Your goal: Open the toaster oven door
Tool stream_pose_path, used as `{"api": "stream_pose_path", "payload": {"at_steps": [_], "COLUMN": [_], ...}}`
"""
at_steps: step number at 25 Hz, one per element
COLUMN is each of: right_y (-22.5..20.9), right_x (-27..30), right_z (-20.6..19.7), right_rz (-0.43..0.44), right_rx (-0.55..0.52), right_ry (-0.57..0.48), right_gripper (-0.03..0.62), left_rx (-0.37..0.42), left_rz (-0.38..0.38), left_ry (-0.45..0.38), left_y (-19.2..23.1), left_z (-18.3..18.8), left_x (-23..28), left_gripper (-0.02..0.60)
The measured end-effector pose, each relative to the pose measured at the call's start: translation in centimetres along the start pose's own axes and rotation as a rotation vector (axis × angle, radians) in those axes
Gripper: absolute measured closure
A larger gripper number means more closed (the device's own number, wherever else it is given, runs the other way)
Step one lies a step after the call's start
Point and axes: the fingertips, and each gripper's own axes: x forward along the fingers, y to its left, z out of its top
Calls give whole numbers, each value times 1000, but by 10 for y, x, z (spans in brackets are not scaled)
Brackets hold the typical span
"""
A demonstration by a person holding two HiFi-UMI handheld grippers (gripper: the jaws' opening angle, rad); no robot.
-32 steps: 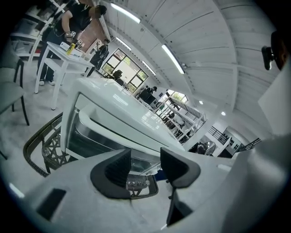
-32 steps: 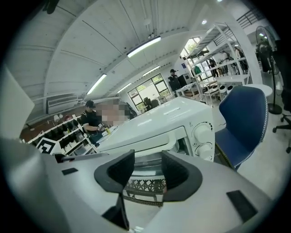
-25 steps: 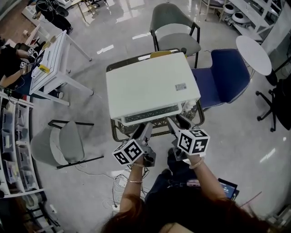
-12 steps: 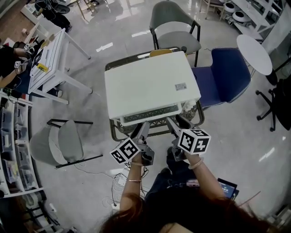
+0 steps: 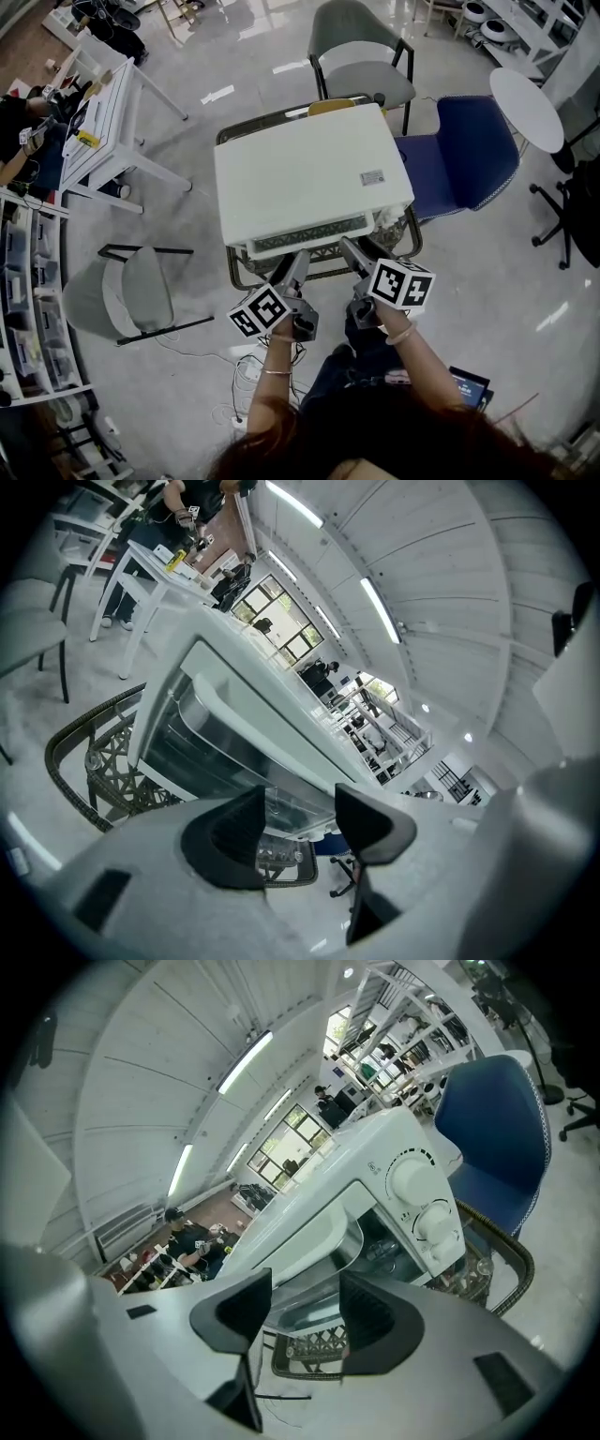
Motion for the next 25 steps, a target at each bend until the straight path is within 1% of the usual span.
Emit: {"api": "stream_pose_path", "payload": {"at_steps": [2, 5, 8, 13, 17, 25], "right_y": [0, 1, 0, -2, -2, -3], "right_x": [4, 10, 16, 19, 20, 13], "right_z": [1, 1, 3, 4, 3, -3], "right_rz": [7, 18, 24, 31, 22, -2], "right_rx": [32, 85, 113, 119, 102, 84], "right_ry": [-1, 3, 4, 4, -1, 5], "right_gripper": [391, 384, 378, 362, 361, 353], "left_rx": [7, 11, 14, 35, 49, 78], "left_rz": [16, 18, 24, 28, 33, 40], "left_ry": [5, 5, 5, 8, 10, 13], "left_y": [4, 3, 4, 0, 0, -1], "left_z": [-1, 1, 1, -1, -3, -10], "left_x": [-1, -3, -3, -4, -5, -18], "left_gripper": [336, 336, 336, 336, 339, 374]}}
